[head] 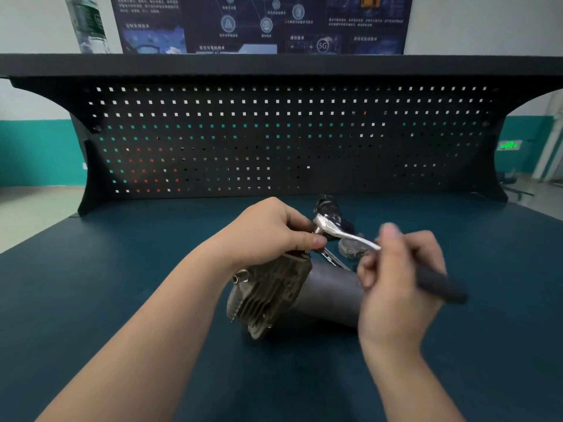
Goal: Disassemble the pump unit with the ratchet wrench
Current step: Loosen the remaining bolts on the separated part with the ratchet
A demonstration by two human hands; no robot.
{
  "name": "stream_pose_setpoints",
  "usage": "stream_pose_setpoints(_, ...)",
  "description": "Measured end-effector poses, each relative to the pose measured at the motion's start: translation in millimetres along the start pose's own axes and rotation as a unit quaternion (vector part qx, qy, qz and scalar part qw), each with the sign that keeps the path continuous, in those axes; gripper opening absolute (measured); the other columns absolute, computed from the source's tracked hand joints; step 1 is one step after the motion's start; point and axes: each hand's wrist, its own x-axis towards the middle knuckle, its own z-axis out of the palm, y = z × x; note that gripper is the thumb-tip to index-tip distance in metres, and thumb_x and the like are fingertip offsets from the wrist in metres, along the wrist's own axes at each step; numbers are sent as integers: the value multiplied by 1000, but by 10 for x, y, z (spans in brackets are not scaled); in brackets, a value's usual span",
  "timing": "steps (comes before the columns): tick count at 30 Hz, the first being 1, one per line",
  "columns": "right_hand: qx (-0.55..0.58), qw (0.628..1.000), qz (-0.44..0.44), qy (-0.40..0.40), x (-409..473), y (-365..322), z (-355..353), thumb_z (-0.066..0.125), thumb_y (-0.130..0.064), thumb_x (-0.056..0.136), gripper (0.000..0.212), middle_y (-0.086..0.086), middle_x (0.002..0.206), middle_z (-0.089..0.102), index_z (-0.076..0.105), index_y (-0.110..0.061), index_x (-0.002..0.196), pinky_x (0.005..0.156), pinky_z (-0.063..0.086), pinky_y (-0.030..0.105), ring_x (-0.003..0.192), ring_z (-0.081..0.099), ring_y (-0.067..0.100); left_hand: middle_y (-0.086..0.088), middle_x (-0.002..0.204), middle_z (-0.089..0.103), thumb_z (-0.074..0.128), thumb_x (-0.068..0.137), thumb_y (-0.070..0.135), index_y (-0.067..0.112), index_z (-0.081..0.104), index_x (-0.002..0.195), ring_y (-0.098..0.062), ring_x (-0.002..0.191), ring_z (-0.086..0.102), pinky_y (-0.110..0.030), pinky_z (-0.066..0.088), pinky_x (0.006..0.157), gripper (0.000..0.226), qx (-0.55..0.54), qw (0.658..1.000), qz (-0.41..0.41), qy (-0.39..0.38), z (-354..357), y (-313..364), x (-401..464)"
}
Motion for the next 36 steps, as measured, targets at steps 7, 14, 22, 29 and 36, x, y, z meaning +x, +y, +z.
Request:
stream_pose_setpoints(7, 175, 976, 126, -17, 20, 32, -23, 52, -5, 79, 28, 2, 49, 41, 42, -21, 58, 43, 31, 21, 39, 34, 15, 9, 92, 76, 70, 86, 28, 29, 78, 91, 3, 84, 64, -12, 50, 80, 10, -40, 998, 12, -50, -57, 5, -11)
stream_pose_setpoints(14, 390, 788, 468, 88, 326, 279, -83, 56, -9, 72, 19, -2, 54, 36, 46, -9, 55, 29, 21, 16, 33, 28, 6, 11, 80, 75, 77, 77, 36, 33, 77, 79, -6, 86, 70, -38, 52, 93, 3, -14, 1000, 4, 5, 21, 26, -16)
stream_pose_setpoints(22, -87, 992, -92, -23, -258, 118, -180, 63, -36, 85, 19, 0, 60, 53, 53, -28, 70, 54, 40, 29, 51, 49, 19, 14, 84, 75, 79, 75, 31, 32, 77, 86, -2, 86, 68, -32, 52, 94, 11, -25, 1000, 7, -13, -12, 2, 18)
stream_pose_setpoints(29, 366, 831, 418, 30, 147, 174, -221, 62, -11, 63, 16, -1, 51, 39, 47, -13, 61, 32, 23, 15, 34, 30, 7, 14, 89, 75, 71, 84, 34, 29, 77, 95, 3, 88, 66, -27, 50, 92, 14, -23, 998, -2, -53, -40, 20, 8)
stream_pose_setpoints(36, 106, 984, 113, 88, -54, 134, -47, 58, -22, 84, 26, -1, 51, 44, 46, -24, 61, 42, 31, 25, 41, 39, 16, 15, 82, 75, 74, 81, 33, 32, 77, 89, -4, 87, 69, -37, 51, 95, 8, -15, 1000, -4, -5, -1, 11, 9)
